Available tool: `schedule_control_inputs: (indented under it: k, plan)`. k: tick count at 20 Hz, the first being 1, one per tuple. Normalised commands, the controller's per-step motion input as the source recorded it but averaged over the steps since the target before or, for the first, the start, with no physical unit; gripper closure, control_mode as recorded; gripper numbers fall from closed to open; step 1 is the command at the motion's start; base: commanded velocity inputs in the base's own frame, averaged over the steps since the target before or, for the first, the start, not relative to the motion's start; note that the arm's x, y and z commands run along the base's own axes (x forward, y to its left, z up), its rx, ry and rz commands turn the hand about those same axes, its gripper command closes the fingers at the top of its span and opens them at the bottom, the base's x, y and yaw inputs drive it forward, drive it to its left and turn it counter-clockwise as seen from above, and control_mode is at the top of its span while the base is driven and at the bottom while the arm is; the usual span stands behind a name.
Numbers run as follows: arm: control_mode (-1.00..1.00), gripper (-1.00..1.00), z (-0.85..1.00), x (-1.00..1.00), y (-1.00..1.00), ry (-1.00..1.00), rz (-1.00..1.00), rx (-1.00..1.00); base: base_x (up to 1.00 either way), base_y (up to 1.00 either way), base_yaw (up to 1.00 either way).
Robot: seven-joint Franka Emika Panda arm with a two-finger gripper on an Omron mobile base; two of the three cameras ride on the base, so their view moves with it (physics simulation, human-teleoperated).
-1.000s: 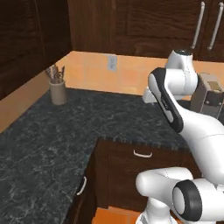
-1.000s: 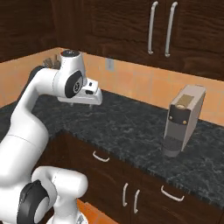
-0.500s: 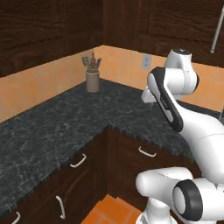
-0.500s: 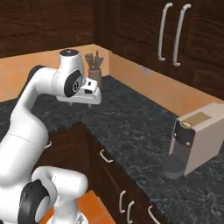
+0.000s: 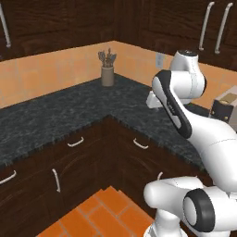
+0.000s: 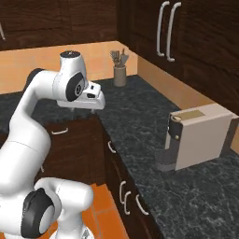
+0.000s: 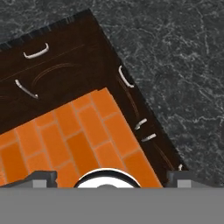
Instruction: Take a straw from the drawer in front and place it inside the glass cup on the dining counter.
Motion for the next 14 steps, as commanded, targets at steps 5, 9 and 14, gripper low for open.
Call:
schedule_control_inputs:
  k: [5, 9, 14]
  plan:
    - [1.0, -1.0, 0.0, 0.0, 0.0, 0.0, 0.0, 0.0, 0.25, -0.61, 0.22]
    - [1.0, -1.0, 0.0, 0.0, 0.0, 0.0, 0.0, 0.0, 0.74, -0.42, 0.17]
    - [-1.0, -1.0, 0.0, 0.04, 0.22, -0.03, 0.07, -0.05, 0.21, -0.07, 0.05]
